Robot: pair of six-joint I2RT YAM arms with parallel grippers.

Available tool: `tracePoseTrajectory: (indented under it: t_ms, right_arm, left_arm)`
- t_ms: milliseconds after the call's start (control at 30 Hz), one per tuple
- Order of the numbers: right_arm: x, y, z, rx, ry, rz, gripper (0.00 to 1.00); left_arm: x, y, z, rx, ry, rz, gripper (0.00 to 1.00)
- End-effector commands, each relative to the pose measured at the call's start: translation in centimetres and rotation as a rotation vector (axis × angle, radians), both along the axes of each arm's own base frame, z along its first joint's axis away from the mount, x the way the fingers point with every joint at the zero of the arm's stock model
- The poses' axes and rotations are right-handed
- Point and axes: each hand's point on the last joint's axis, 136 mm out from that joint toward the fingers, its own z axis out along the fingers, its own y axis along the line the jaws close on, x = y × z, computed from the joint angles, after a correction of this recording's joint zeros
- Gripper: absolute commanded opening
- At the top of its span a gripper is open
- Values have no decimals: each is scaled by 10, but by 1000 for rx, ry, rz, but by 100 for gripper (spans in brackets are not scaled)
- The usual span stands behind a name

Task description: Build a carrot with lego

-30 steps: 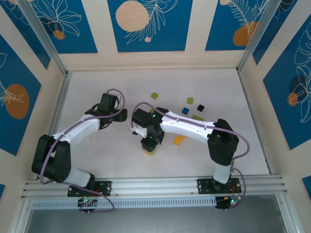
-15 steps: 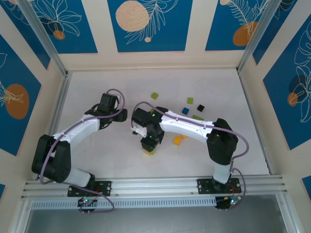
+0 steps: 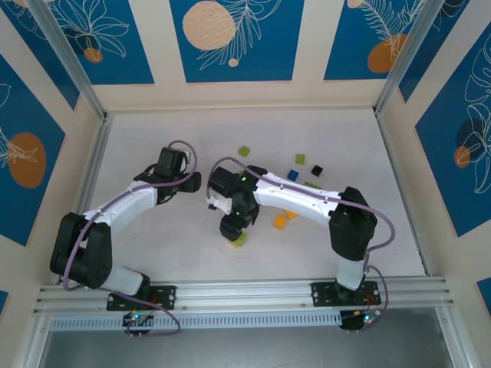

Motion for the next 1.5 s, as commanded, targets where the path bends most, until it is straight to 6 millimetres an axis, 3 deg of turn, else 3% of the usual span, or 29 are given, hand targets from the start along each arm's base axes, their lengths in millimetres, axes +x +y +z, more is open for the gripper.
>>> tracePoseTrajectory:
  t_ms: [0,133,233,400,533,800,1033,1467]
  right_arm:
    - [4,1,33,73,-27,-11,65]
    - [31,-9,56,118,-91,-83,67]
    - [64,-21,60,127,-120,-150,67]
    - [125,-39,24,61,-122,-204,66]
    - [158,-37,-14,21,-147,-106,67]
    - [215,-31,-46,24,-137,-70,66]
    - [233,-34,-52,14,-144,-61,66]
    - [229,-33,-82,0,-75,-43,65]
  left_arm:
    - [3,4,8,-23,-24,9,67]
    - [3,4,7,-22,-23,11,67]
    - [3,4,7,-26,-23,9,67]
    - [3,4,8,-33,-25,9,67]
    - [2,5,8,-36,-27,13,67]
    - [1,5,9,-41,-29,12,67]
    - [3,5,6,-42,-26,10,67]
    - [5,6,5,-46,-23,9,67]
